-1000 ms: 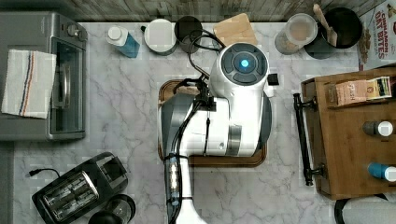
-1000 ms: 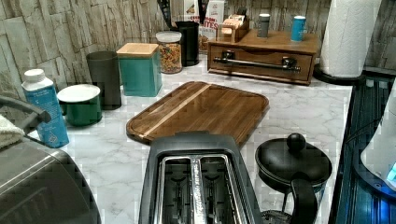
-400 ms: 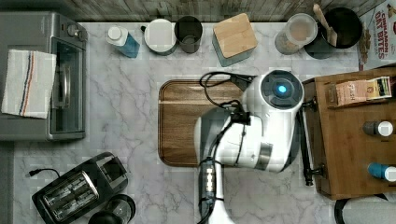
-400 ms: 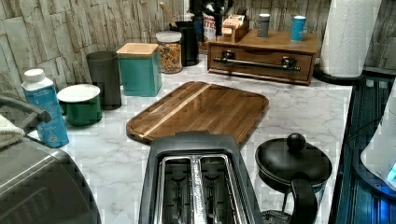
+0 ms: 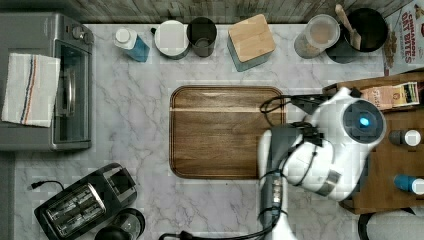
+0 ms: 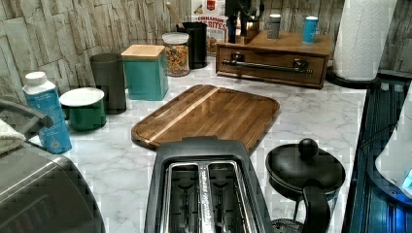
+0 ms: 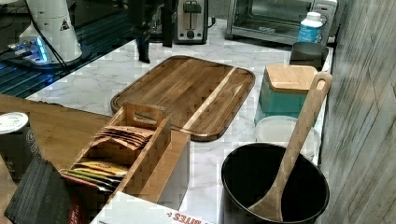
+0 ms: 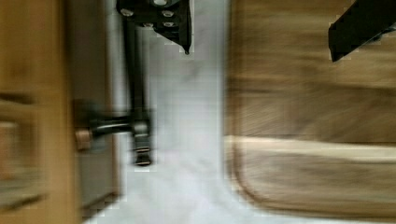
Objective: Open the drawer.
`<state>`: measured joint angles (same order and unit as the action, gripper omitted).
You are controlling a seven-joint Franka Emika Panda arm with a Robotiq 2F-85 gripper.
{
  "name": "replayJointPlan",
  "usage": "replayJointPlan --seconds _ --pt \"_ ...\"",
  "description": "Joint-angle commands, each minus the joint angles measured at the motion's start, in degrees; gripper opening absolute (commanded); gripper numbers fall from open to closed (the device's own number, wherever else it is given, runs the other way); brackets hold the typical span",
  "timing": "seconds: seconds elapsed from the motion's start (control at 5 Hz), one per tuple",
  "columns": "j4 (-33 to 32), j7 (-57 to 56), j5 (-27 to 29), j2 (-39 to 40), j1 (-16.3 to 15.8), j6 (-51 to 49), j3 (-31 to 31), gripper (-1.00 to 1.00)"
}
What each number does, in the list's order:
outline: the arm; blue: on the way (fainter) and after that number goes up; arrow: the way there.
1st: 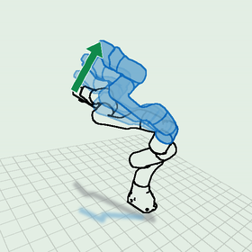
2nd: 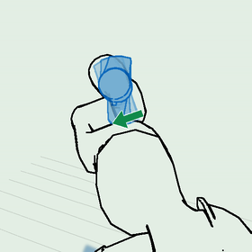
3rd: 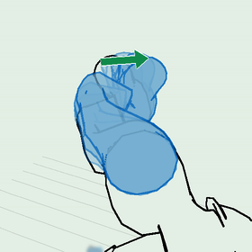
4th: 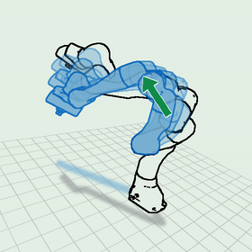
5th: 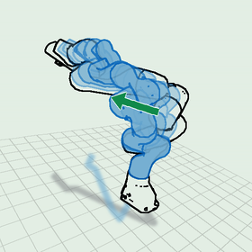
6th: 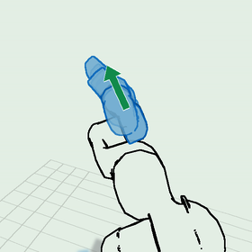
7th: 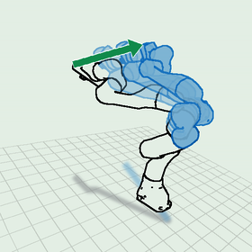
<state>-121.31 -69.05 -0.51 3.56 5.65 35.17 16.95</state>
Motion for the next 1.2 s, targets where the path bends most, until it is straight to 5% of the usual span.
replayJointPlan --seconds 0.2,0.8,1.0,1.2 --pt "-5.2 -5.5 1.0 -0.6 3.8 10.8 1.3 1.00" --pt "-8.7 -2.5 -3.2 -0.7 2.2 14.6 0.5 1.00" --pt "-9.7 1.8 -11.1 0.5 2.1 20.4 1.5 1.00" --pt "-10.7 0.4 -12.6 1.2 3.0 23.9 2.9 1.00"
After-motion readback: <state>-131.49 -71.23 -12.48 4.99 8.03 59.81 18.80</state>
